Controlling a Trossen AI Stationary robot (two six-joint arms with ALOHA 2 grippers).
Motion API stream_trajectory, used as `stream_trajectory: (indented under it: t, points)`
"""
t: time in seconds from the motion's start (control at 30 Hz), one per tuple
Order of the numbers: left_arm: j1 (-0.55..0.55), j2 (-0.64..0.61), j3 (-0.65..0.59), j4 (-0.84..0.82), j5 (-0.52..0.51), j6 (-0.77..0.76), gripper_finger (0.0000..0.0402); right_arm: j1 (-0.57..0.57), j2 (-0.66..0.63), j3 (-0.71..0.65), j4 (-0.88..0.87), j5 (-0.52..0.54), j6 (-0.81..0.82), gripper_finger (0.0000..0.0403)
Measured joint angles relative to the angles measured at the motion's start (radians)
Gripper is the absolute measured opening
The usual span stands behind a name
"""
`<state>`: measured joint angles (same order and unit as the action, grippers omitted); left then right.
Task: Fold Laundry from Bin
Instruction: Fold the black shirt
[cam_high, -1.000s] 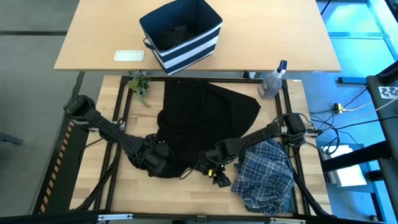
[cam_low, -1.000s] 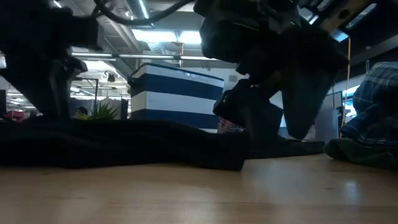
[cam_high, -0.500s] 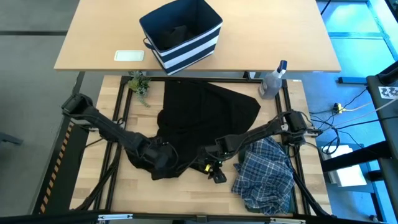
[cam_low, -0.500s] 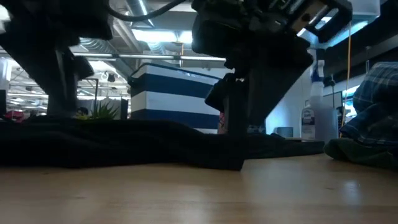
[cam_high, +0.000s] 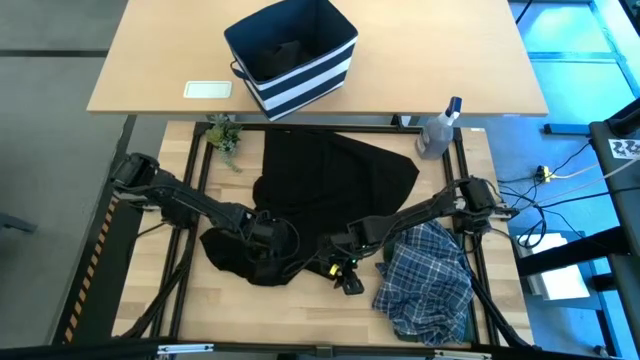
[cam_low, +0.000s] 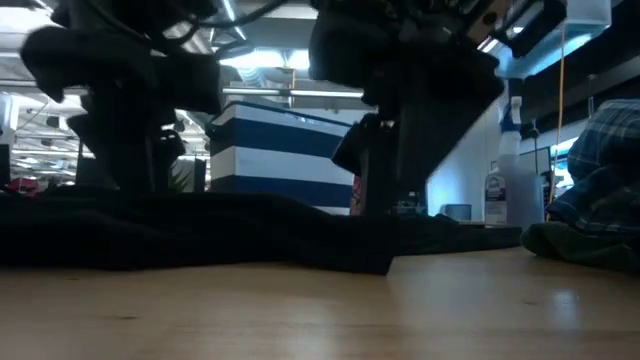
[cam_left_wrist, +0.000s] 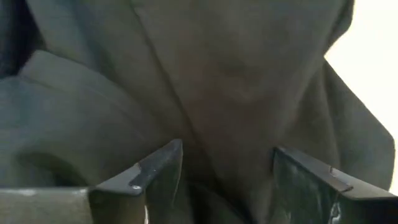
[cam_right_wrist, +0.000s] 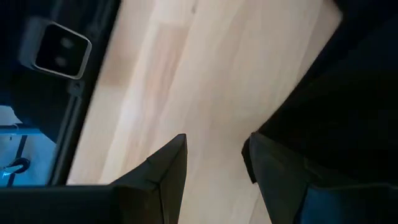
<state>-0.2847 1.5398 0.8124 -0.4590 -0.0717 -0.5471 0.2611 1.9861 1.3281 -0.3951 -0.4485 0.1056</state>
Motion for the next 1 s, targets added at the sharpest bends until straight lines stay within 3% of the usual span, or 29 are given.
stream_trajectory:
  t: [0.2, 0.33, 0.67, 1.0]
  points:
    - [0.038, 0.0, 0.0, 0.011, 0.014, 0.042, 0.0215, 0.0, -0.07, 0.0, -0.045, 0.041, -0.007, 0.0175]
    - [0.038, 0.013, -0.001, 0.029, 0.023, 0.075, 0.018, 0.001, -0.142, 0.0, -0.098, 0.136, -0.024, 0.0175]
    - [-0.008, 0.008, 0.03, 0.127, 0.004, 0.185, 0.0011, 0.001, -0.26, 0.001, -0.169, 0.351, -0.033, 0.0175]
    - [-0.22, 0.002, 0.124, 0.196, -0.019, 0.453, 0.0002, 0.0, -0.277, 0.0, -0.228, 0.443, -0.033, 0.0175]
